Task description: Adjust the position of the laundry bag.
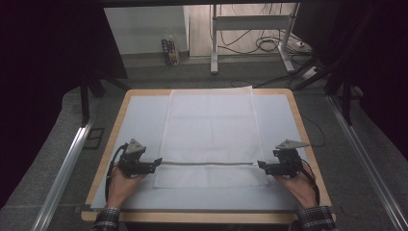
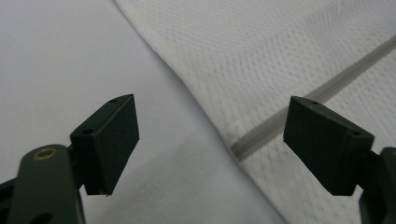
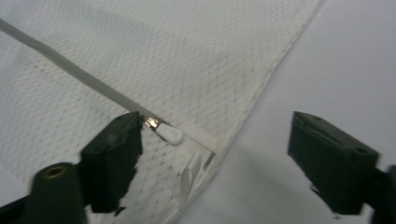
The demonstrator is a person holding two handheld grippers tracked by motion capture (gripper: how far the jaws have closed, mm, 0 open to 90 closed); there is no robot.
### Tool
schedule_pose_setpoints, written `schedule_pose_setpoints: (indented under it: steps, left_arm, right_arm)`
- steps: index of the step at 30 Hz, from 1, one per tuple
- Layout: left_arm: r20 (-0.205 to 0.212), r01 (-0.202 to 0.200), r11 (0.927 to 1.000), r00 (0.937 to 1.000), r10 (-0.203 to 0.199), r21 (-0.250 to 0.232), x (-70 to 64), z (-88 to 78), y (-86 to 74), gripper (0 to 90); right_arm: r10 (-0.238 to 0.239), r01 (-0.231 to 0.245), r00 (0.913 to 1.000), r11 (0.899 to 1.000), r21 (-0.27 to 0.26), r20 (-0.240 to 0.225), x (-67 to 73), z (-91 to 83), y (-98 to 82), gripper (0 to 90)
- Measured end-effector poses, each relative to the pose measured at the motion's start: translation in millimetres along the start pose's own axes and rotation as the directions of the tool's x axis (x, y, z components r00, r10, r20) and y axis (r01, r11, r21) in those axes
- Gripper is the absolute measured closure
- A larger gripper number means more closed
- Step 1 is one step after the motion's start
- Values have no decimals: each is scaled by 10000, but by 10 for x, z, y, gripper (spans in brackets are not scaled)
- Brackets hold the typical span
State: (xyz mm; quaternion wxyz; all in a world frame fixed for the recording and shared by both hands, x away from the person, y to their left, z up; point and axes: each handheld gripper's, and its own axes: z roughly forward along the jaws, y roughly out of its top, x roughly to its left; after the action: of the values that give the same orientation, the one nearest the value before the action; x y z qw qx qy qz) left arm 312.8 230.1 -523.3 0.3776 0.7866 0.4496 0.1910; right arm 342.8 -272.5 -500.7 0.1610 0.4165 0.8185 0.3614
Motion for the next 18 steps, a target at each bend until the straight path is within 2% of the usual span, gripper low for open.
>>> schedule_pose_setpoints:
  steps: [7,11,13,16,18]
  left_arm:
    - [2,-58,9999,10000,58,157,57,135,96,259]
    - [117,139,9998,9998,-140,110,94,195,143,349]
    - [50,190,9997,9998,-190,137,110,238,163,387]
    - [-12,236,9993,9997,-236,287,135,312,188,434]
    - [-124,334,9988,9994,-330,355,148,353,196,494]
  right_arm:
    - [11,-13,9997,10000,83,225,-67,57,92,318]
    - [0,6,9993,9999,-149,371,-109,123,163,446]
    - [50,-45,9986,9999,-104,519,-142,175,186,497]
    - [-125,118,9971,9999,100,756,-179,253,218,580]
    - [-127,111,9965,9997,199,831,-204,310,252,627]
